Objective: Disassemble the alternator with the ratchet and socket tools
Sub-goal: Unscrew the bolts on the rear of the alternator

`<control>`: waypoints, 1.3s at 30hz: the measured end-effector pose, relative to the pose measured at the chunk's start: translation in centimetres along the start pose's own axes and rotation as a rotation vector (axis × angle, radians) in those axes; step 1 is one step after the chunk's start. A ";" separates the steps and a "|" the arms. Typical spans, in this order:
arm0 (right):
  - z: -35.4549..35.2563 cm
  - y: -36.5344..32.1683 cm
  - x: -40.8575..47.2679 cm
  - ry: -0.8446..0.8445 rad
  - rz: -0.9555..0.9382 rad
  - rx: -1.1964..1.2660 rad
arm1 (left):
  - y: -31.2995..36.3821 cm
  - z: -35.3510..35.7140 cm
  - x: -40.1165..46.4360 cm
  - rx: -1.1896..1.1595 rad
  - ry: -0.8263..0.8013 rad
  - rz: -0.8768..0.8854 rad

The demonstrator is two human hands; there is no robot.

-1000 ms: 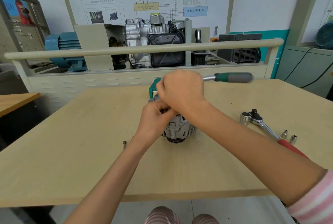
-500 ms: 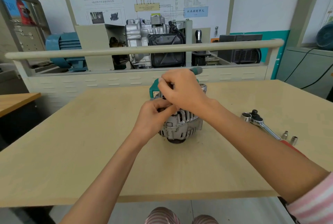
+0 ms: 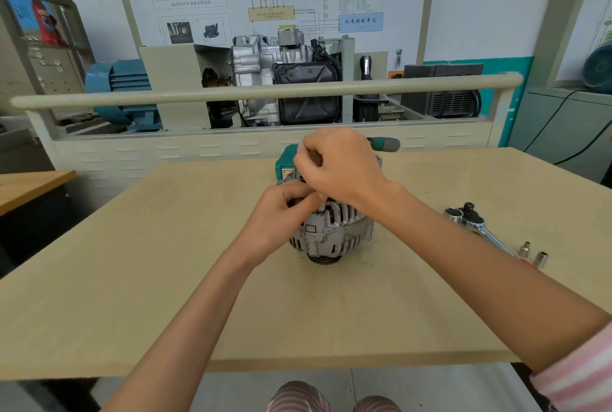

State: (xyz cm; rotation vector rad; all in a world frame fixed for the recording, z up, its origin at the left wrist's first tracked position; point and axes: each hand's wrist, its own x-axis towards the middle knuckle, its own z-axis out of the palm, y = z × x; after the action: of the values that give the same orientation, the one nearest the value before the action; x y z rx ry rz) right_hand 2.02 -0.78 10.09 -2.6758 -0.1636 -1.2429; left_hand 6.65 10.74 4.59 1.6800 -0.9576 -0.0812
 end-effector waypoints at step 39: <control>0.0 1.0 -0.1 0.108 -0.111 0.095 | -0.4 0.6 1.4 0.072 -0.094 0.280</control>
State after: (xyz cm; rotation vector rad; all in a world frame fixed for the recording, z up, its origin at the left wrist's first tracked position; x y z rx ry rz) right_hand 2.11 -1.79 9.89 -2.5424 -0.3509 -1.3722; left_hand 7.47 9.42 4.59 1.6022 -1.2716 0.0626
